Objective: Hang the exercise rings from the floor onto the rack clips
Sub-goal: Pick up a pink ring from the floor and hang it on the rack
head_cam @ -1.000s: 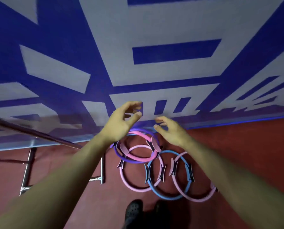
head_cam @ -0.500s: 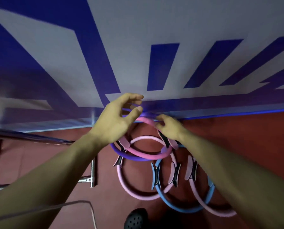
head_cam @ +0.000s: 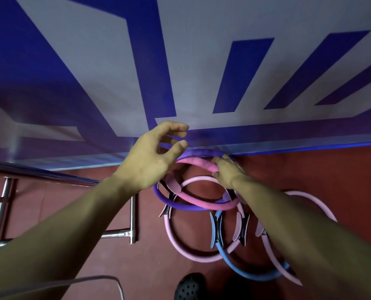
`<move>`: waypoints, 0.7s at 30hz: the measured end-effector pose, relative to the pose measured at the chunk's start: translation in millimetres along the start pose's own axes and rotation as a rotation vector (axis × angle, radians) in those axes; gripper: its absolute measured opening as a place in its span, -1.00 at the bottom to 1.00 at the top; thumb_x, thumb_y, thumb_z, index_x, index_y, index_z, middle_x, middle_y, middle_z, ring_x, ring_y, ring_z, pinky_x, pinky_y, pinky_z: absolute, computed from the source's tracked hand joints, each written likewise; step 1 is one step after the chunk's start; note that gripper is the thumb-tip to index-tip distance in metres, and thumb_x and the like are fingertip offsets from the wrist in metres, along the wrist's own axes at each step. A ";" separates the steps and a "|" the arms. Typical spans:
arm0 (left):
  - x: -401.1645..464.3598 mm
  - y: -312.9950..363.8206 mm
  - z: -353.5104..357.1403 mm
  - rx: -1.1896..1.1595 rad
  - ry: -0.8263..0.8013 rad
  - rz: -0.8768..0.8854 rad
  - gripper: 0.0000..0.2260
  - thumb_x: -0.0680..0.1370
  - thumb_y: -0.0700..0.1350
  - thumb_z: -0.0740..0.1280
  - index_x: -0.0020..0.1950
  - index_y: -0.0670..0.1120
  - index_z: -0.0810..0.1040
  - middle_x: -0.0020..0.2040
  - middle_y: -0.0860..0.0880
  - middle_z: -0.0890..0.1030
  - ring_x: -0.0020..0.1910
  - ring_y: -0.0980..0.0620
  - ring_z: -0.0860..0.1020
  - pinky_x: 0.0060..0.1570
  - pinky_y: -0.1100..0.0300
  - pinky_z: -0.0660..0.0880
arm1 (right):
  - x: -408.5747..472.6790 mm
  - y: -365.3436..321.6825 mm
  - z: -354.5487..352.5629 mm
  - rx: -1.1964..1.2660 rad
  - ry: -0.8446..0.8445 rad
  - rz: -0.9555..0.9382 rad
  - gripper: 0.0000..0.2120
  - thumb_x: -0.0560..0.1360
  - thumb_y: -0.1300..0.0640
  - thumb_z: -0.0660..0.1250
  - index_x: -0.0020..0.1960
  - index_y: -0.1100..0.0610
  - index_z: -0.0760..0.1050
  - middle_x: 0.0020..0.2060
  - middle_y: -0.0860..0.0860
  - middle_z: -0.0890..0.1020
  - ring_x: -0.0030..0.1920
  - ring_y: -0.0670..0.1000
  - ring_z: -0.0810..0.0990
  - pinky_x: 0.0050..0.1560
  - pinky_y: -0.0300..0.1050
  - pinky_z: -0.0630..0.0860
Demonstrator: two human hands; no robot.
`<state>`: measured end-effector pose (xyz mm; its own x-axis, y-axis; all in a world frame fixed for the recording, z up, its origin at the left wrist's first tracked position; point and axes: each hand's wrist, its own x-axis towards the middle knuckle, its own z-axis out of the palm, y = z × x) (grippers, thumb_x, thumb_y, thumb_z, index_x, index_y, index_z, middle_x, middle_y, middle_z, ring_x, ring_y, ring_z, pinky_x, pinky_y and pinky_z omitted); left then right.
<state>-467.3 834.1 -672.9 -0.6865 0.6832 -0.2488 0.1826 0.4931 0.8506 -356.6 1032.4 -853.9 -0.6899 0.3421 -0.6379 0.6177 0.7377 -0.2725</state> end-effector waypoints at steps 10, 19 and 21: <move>-13.4 18.2 -14.0 0.002 0.006 0.013 -0.80 0.65 -0.09 0.33 0.25 0.10 0.58 0.21 0.25 0.62 0.15 0.20 0.58 0.04 0.42 0.50 | -32.3 -27.6 -19.3 -0.125 -0.072 -0.112 -0.46 0.35 -0.07 0.52 0.23 0.06 0.42 0.26 0.09 0.48 0.20 0.19 0.59 0.13 0.02 0.54; -24.0 31.5 -16.1 0.041 0.047 0.002 -0.80 0.64 -0.08 0.33 0.24 0.12 0.60 0.06 0.30 0.62 -0.04 0.29 0.58 -0.10 0.51 0.41 | -37.7 -40.3 -43.5 0.432 -0.113 0.029 -0.54 0.48 0.18 0.28 0.38 0.07 0.37 0.08 0.10 0.63 0.00 0.12 0.65 -0.10 -0.07 0.55; -26.4 33.2 -14.3 0.046 0.049 -0.003 -0.80 0.64 -0.07 0.33 0.24 0.12 0.60 0.03 0.33 0.61 -0.06 0.31 0.58 -0.12 0.54 0.40 | -40.4 -38.1 -48.2 0.507 -0.083 0.082 -0.54 0.48 0.09 0.27 0.38 0.11 0.42 0.19 0.14 0.61 0.11 0.16 0.62 0.11 0.03 0.57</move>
<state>-453.2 824.8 -631.5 -0.7207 0.6549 -0.2274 0.2116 0.5202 0.8274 -370.4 1018.4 -783.0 -0.6119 0.3242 -0.7215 0.7880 0.3289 -0.5205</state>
